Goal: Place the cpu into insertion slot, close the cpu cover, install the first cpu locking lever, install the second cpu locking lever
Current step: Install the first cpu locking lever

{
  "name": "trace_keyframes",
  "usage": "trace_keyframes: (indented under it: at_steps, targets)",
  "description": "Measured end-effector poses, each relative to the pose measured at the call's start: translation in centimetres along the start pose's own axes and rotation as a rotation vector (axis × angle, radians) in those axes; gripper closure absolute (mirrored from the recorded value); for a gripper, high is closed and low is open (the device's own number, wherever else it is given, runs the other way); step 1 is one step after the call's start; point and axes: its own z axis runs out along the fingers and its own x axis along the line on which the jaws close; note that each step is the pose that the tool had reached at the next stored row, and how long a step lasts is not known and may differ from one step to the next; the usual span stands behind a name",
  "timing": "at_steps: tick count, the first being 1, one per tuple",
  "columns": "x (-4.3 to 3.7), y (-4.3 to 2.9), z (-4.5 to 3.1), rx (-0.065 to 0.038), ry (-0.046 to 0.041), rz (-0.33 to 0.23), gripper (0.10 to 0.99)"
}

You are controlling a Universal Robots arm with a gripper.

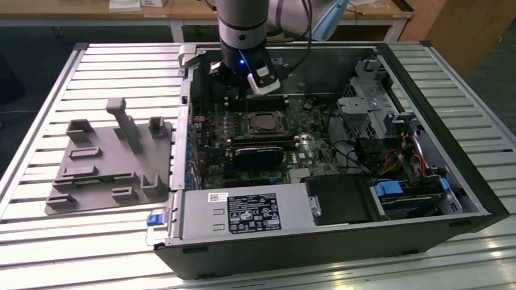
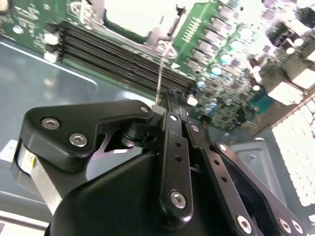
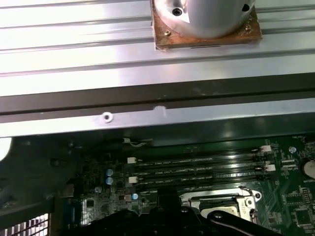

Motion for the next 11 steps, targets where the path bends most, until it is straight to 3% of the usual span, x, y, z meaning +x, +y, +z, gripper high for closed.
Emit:
trace_keyframes:
  at_steps: [6,11]
  targets:
    - [-2.0,0.18,0.12,0.0,0.0015,0.0,0.98]
    - [-2.33,0.21,0.15,0.002,-0.0006,0.0,0.98]
